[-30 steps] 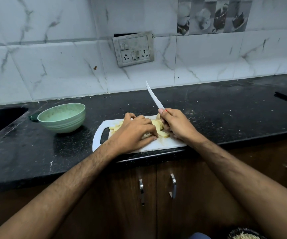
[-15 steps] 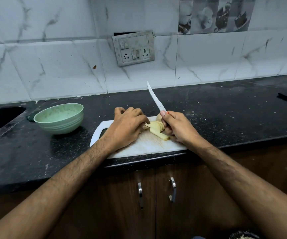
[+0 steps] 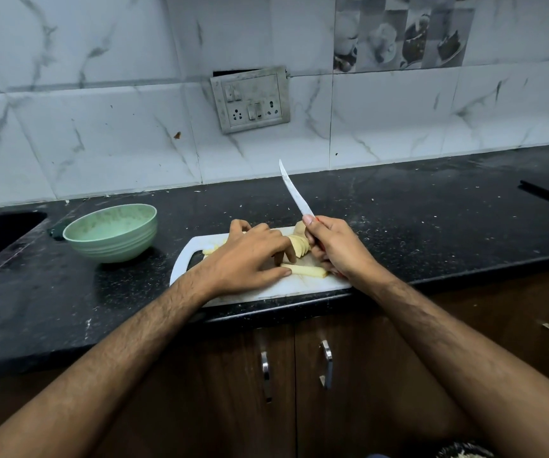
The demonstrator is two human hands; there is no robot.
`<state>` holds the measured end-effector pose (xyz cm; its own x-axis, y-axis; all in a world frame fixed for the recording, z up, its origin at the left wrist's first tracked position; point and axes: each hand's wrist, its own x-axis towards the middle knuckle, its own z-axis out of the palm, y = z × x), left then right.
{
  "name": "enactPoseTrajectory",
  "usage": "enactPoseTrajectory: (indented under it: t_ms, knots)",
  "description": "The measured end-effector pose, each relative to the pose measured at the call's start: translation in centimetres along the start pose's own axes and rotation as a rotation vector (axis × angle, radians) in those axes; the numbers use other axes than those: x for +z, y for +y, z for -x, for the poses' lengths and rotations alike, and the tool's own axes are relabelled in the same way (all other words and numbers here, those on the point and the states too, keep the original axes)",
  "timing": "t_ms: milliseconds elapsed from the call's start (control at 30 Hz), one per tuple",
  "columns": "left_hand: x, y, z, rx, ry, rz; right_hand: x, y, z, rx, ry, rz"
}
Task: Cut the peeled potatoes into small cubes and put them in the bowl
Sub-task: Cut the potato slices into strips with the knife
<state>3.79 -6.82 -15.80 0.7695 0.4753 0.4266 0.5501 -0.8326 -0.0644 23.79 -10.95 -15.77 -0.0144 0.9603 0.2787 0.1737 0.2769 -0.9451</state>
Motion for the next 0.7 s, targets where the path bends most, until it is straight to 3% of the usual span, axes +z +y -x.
enactPoseTrajectory:
  t_ms: [200,333,533,700]
  knots:
    - [-0.5,-0.6,3.0,-0.011,0.031,0.064,-0.2,-0.5,0.1,0.039,-0.047,0.110]
    - [-0.4,-1.0,3.9,-0.002,0.019,0.090,-1.4,-2.4,1.1,0.088,-0.095,0.313]
    - [-0.2,-0.8,4.1,-0.004,-0.006,0.171,-2.5,-5.6,5.5,0.142,-0.177,1.160]
    - [-0.2,-0.8,4.1,-0.005,-0.010,0.190,-2.2,-6.8,8.1,0.194,-0.189,1.380]
